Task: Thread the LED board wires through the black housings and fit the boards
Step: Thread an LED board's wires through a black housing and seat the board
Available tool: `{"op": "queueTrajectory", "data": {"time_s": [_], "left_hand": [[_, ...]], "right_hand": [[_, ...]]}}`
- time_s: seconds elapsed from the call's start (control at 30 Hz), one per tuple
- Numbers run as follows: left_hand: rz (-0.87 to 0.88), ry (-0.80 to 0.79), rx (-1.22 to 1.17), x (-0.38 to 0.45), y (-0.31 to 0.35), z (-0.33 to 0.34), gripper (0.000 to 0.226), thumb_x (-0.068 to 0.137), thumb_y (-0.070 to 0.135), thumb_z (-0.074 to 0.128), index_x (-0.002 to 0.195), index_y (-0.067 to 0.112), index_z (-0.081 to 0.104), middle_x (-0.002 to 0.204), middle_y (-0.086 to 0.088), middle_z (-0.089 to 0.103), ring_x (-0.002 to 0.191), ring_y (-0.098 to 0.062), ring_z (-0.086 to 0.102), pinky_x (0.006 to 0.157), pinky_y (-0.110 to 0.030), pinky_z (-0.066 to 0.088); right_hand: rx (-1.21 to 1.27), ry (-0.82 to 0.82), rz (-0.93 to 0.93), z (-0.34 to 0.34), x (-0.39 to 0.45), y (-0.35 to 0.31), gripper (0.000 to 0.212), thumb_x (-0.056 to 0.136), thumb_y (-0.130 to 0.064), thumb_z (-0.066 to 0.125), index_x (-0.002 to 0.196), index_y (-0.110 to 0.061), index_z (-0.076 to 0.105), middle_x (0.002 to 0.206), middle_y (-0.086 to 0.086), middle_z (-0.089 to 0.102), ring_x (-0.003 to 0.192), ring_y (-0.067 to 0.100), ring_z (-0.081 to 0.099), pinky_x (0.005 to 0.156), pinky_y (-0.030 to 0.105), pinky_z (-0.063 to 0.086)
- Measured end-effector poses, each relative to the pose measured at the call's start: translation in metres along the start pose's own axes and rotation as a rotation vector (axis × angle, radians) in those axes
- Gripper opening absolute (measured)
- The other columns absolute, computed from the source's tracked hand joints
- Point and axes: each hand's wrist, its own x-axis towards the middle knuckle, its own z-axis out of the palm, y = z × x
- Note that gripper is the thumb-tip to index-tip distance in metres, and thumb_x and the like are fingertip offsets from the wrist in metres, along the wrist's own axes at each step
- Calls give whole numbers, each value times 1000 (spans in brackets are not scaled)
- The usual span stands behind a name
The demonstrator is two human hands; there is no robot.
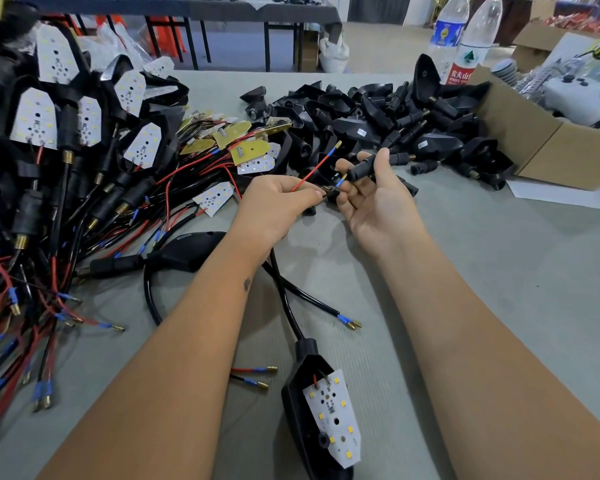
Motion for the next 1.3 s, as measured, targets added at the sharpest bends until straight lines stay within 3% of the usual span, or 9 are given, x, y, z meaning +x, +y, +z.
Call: {"op": "queueTrajectory", "data": {"time_s": [0.33,0.77,0.93,1.3], "left_hand": [[-26,-17,7,1,0,-3,16,83,16,69,69,21,72,37,13,32,36,-6,23,41,-17,21],[-2,47,82,4,-4,-2,19,87,20,65,69,25,70,34,14,34,31,-4,27,34,-13,23],[-16,77,20,5,-5,-3,14,87,19,65,74,17,71,37,14,30,34,-5,22,37,-14,22],[-61,96,-135,8,-7,-5,21,98,25,57,80,21,66,48,10,26,45,-12,18,45,-24,18]], "right_hand": [[-41,10,-15,1,0,2,25,103,-37,43,94,-17,55,76,3,73,52,9,51,50,18,45],[-23,-33,-5,-1,-1,-1,27,103,-40,41,99,-16,53,78,2,74,54,9,52,53,19,44],[-41,-27,-4,-1,-1,0,23,103,-35,44,95,-16,54,77,5,74,52,8,52,53,19,44],[-114,-82,-10,-2,-3,1,10,97,-16,57,87,-14,55,81,7,73,58,10,54,57,21,46]]}}
